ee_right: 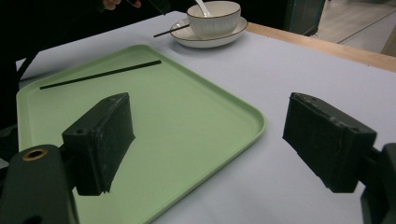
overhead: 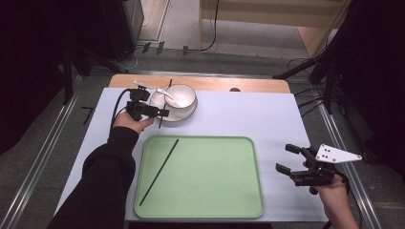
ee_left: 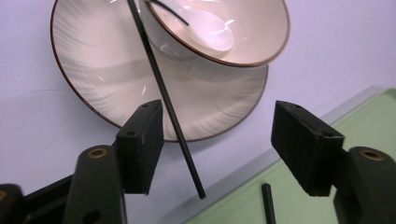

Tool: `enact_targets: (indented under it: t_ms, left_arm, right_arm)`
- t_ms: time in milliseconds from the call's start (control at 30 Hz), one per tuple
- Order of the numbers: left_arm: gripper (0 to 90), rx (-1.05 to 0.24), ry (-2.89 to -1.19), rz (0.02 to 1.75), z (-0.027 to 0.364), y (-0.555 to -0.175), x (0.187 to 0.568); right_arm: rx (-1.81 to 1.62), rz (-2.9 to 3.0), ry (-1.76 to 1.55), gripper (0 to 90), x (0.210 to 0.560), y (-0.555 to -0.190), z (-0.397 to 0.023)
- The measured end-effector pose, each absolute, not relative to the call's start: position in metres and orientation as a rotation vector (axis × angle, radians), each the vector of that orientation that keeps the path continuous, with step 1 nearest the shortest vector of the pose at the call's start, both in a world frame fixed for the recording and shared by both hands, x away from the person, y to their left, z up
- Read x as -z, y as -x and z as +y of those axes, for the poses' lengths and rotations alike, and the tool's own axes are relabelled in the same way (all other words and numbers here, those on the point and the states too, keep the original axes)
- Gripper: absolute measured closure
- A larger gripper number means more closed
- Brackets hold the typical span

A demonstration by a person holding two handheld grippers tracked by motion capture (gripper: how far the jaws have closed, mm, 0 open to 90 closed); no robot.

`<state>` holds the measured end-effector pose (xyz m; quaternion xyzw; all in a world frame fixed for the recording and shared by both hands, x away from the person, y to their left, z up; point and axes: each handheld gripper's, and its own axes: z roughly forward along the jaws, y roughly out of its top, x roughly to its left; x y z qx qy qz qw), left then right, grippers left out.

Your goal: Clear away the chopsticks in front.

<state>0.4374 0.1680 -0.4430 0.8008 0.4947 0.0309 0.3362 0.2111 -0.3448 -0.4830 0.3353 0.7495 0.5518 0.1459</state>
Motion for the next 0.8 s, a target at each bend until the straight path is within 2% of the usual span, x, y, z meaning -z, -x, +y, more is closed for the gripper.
enact_targets:
  t_ms: [333,433,800]
  left_arm:
    - [40.7,-0.151,-2.104,1.363,0.165,-0.467,0.462]
    - [44.9,-0.191,-2.143,1.338,0.160,-0.469,0.468]
    - [62.1,-0.167,-2.199,1.418,0.153,-0.478,0.489]
  right_arm:
    - [-1.595,2.152,-0.968,16.4,0.483,-0.210,-0.347]
    - [-1.596,2.148,-0.966,16.4,0.483,-0.209,-0.348]
    - [-1.599,2.142,-0.969,16.4,0.484,-0.209,-0.349]
